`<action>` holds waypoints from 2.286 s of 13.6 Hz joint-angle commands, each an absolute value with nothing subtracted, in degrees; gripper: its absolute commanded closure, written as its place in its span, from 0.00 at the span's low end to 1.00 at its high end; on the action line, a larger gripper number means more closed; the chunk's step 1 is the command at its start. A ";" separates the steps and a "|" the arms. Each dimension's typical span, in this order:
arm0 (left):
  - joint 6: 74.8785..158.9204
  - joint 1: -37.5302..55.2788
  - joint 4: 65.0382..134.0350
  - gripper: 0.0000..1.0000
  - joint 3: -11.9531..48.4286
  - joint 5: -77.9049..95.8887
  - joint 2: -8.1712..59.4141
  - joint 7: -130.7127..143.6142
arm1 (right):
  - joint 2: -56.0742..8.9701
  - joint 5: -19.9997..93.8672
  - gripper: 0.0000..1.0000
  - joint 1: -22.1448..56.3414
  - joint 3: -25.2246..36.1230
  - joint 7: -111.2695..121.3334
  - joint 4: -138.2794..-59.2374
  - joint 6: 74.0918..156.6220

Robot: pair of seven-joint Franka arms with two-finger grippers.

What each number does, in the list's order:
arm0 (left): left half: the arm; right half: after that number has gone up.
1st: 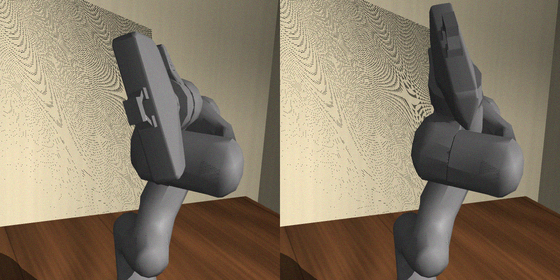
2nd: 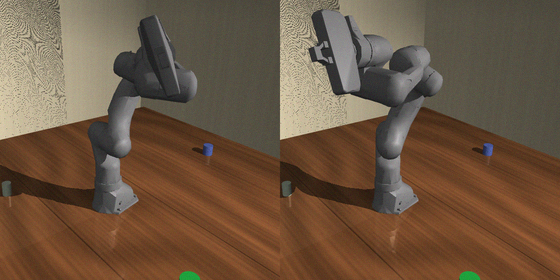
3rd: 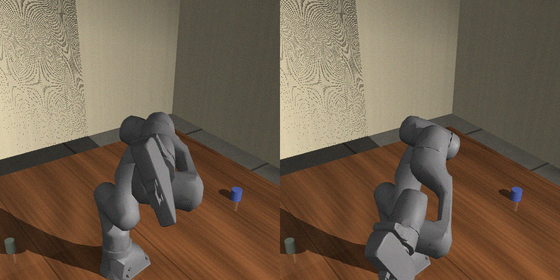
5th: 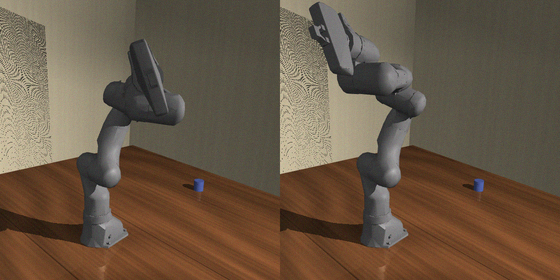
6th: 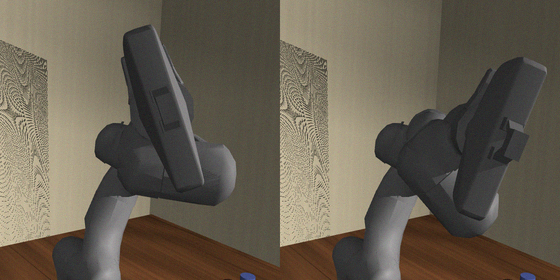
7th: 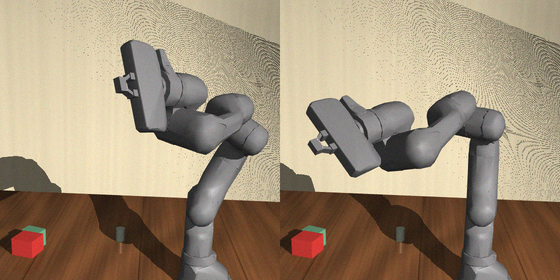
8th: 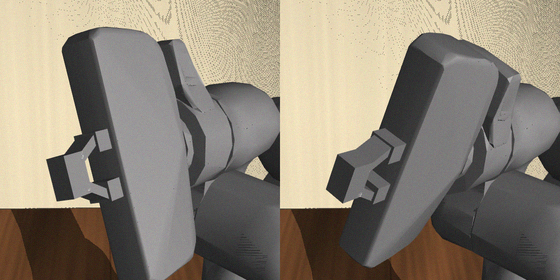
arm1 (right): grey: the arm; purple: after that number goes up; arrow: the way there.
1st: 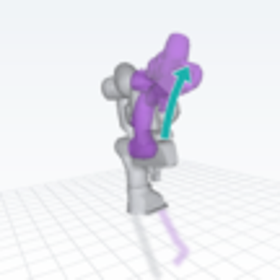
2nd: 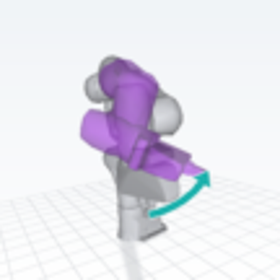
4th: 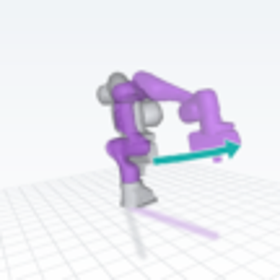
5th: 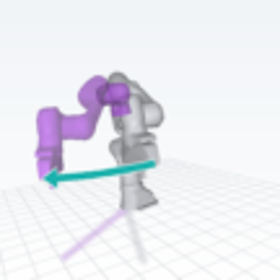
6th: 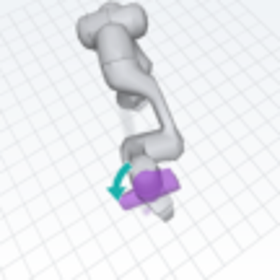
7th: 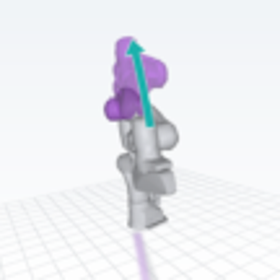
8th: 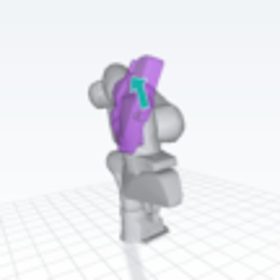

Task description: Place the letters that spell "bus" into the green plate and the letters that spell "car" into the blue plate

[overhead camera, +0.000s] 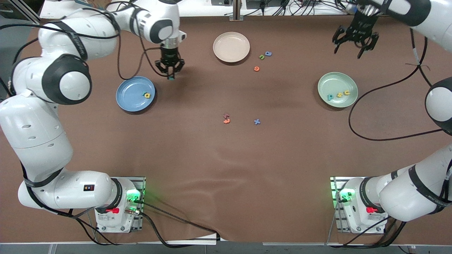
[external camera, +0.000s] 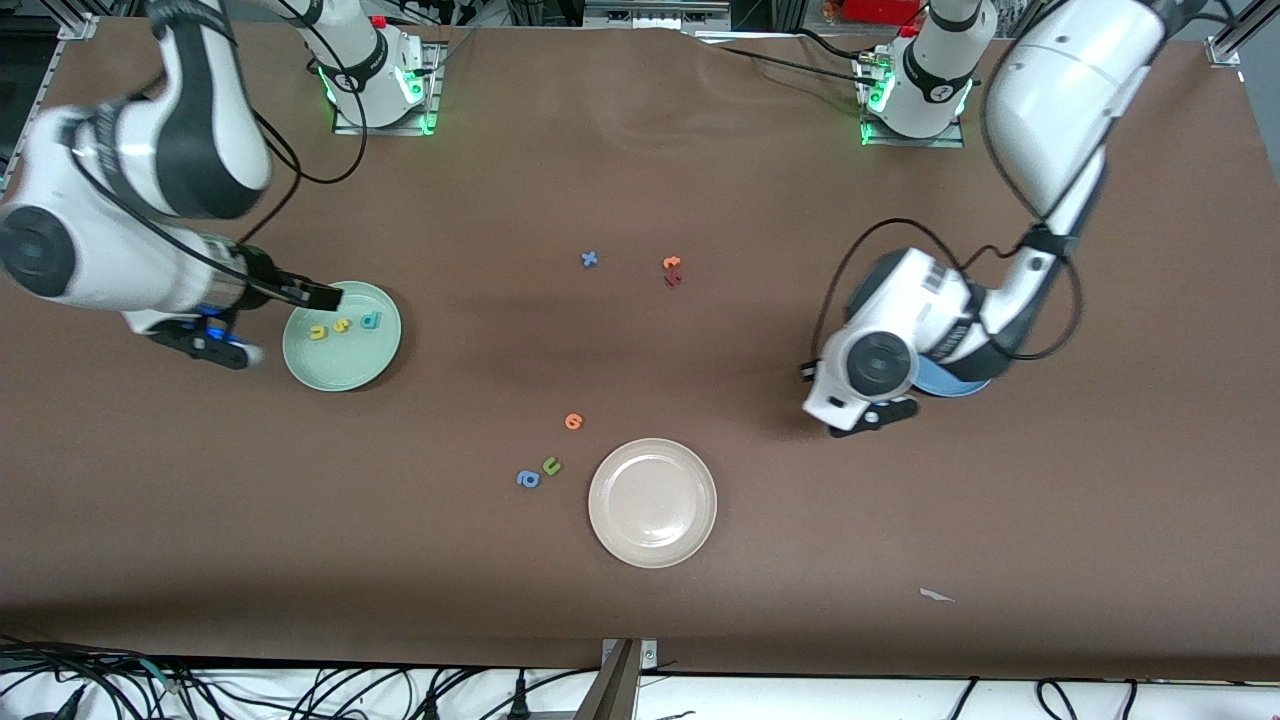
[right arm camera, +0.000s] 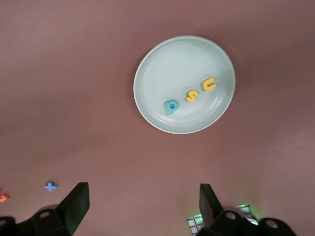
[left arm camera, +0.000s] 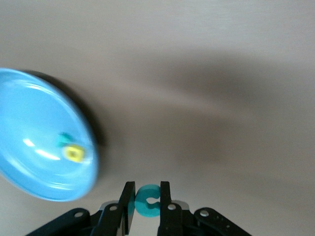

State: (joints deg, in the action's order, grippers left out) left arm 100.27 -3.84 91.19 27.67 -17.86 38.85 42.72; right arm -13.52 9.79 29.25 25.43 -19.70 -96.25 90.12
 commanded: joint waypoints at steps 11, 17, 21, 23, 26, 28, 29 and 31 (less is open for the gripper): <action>93.34 -18.81 94.57 0.00 27.69 -17.40 39.64 4.31 | -13.62 3.17 0.00 19.03 15.79 -11.60 -77.79 78.13; 93.08 -21.62 93.51 0.00 27.86 -16.44 36.75 4.74 | -9.69 -0.53 0.01 1.60 -3.24 -10.99 -82.41 83.38; 92.02 -24.24 93.78 0.00 27.51 -14.25 33.84 4.31 | -7.73 -0.71 0.01 -0.09 -5.36 -10.99 -85.78 86.57; 92.37 -20.51 95.96 0.00 20.00 -8.04 27.72 0.55 | -7.82 -0.53 0.01 0.17 -5.36 -11.51 -85.78 87.10; 97.73 -3.23 106.85 0.00 -1.69 0.70 12.17 -7.37 | -7.91 -0.44 0.01 0.18 -5.19 -11.60 -85.78 86.93; 97.82 -0.79 104.87 0.00 -4.04 0.79 6.45 -6.34 | -8.00 -0.44 0.01 0.09 -4.84 -11.69 -85.78 86.84; 97.82 -0.36 102.42 0.00 -4.13 0.79 4.85 -5.81 | -8.00 -0.44 0.01 0.09 -4.49 -11.78 -85.78 86.84; 96.86 0.09 94.52 0.00 -4.04 0.88 4.31 -5.80 | -7.91 -0.53 0.01 0.09 -4.48 -11.69 -85.78 86.57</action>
